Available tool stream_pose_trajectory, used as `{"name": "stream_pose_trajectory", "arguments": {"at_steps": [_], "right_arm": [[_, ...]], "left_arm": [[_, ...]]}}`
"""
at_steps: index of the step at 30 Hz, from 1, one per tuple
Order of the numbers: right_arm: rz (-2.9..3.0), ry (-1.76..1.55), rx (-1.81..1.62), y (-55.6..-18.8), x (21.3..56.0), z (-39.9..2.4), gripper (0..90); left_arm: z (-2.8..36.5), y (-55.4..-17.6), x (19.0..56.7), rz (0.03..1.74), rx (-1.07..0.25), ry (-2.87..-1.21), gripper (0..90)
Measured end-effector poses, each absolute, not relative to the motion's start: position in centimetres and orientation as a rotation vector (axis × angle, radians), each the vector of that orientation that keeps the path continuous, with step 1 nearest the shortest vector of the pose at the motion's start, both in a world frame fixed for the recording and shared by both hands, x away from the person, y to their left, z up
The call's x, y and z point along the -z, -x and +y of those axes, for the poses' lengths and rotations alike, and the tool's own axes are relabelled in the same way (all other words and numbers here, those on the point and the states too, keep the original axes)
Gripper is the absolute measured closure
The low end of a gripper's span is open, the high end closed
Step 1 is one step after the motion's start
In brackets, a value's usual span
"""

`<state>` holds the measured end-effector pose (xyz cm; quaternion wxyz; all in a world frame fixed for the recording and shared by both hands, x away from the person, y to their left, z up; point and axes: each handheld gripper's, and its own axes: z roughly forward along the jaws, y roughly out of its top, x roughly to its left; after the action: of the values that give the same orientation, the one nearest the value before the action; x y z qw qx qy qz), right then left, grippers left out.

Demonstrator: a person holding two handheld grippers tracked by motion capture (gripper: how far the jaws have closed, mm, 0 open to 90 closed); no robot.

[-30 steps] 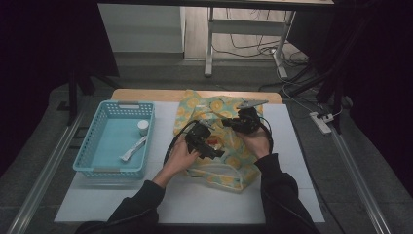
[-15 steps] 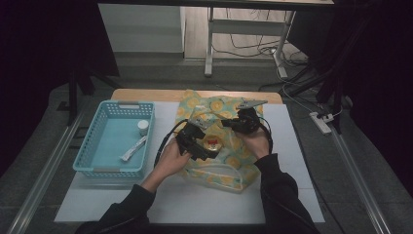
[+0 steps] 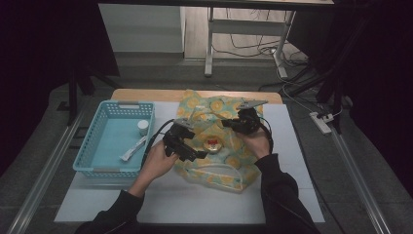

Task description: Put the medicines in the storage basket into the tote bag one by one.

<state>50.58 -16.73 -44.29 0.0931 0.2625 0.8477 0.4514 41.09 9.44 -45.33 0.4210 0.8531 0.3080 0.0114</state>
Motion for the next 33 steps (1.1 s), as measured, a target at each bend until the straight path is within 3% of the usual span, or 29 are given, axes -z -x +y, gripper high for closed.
{"name": "stream_pose_trajectory", "arguments": {"at_steps": [18, 33], "right_arm": [[2.534, -0.742, -1.34, -50.2, 44.0, -16.6, 89.1], [2.528, -0.748, -1.344, -50.1, 43.8, -16.8, 89.1]], "left_arm": [[13.3, -39.9, 44.7, 0.862, -0.14, -2.134, 0.0], [19.5, -39.7, 44.1, 1.031, -0.244, -2.107, 0.0]]}}
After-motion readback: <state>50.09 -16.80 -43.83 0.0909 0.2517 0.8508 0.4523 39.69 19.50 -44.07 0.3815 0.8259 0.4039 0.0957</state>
